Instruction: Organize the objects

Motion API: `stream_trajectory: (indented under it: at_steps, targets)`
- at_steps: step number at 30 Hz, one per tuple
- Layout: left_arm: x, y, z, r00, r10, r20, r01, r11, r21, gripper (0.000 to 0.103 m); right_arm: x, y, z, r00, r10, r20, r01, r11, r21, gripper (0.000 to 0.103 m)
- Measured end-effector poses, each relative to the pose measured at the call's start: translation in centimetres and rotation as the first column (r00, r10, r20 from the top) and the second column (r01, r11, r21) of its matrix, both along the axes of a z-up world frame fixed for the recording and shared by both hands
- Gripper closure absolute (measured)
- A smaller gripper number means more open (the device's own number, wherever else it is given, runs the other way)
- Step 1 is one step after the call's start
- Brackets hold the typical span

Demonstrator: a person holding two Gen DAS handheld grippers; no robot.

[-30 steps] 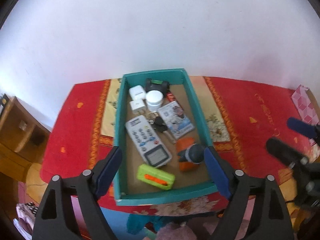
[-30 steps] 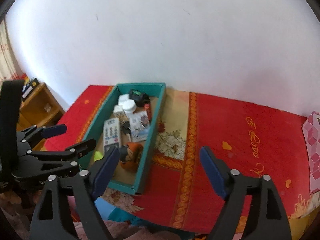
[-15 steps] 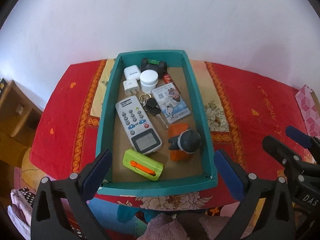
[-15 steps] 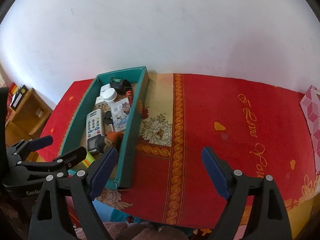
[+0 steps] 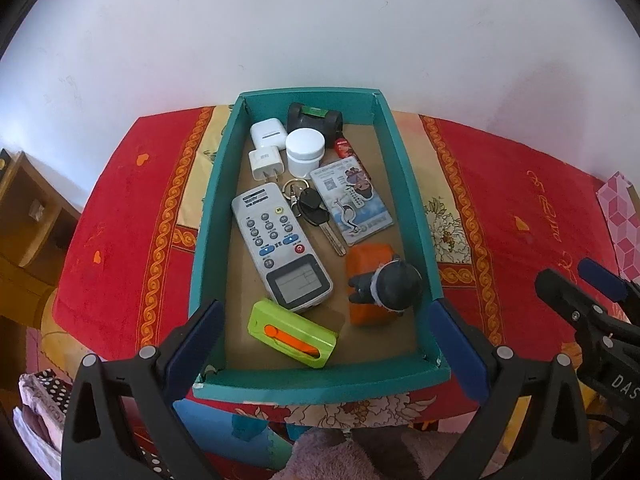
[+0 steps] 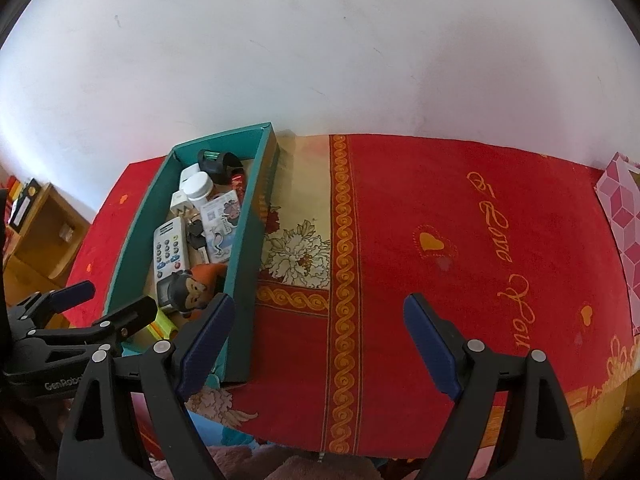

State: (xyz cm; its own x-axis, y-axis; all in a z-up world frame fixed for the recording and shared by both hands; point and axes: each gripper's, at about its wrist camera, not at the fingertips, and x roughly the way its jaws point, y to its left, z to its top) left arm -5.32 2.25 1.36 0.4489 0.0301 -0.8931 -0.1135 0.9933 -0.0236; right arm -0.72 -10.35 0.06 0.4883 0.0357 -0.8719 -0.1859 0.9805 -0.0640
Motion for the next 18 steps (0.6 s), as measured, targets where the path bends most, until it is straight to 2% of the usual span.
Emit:
stream_trajectory:
  at_steps: [18]
  targets:
    - [0.92,0.37,-0.57,1.000,-0.016,-0.021,0.016,1.000,-0.023,0.000,0.99,0.17,-0.38,0.999,-0.029,-0.012,0.029,0.999,-0.014,0.015]
